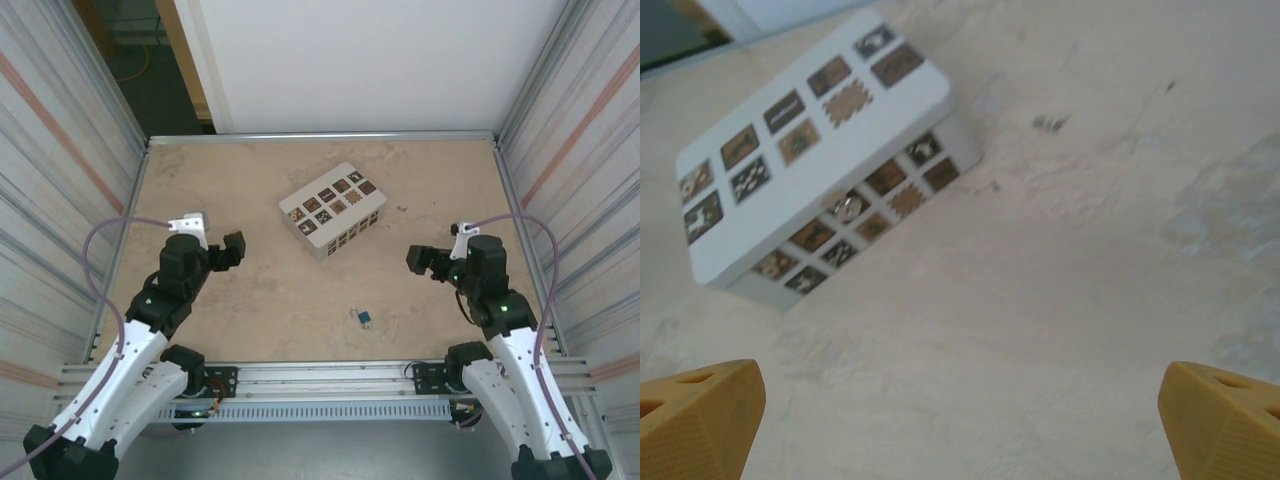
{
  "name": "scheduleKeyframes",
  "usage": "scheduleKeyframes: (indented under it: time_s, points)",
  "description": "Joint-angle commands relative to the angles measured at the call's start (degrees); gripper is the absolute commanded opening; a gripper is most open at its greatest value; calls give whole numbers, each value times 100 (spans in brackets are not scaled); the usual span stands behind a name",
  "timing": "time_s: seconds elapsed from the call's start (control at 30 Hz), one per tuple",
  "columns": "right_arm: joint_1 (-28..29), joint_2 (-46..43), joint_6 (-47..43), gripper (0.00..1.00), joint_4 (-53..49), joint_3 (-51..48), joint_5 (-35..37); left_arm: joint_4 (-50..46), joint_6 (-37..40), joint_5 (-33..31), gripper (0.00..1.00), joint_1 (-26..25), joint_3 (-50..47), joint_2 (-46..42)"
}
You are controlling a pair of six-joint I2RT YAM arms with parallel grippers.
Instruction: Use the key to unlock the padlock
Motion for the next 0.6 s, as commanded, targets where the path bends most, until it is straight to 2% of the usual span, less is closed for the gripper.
scheduleKeyframes:
  time_s: [0.0,0.13,0.27,0.43,0.57]
  points:
    - [-209,-323,-707,99,257,-97,645,291,-125,-571,99,130,-12,138]
    - [-565,-681,-1088,99,579,-470,1081,419,-173,-679,99,225,54,404]
    - [-1124,-751,-1037,99,938,-837,760,388,-214,-1031,99,234,163,689]
    - [-1748,-352,-403,99,1618,-1358,463,516,-222,-1343,99,242,173,938]
    - [-1886,66,-55,99,2606,-1853,458,614,-265,-1435,99,245,199,1102]
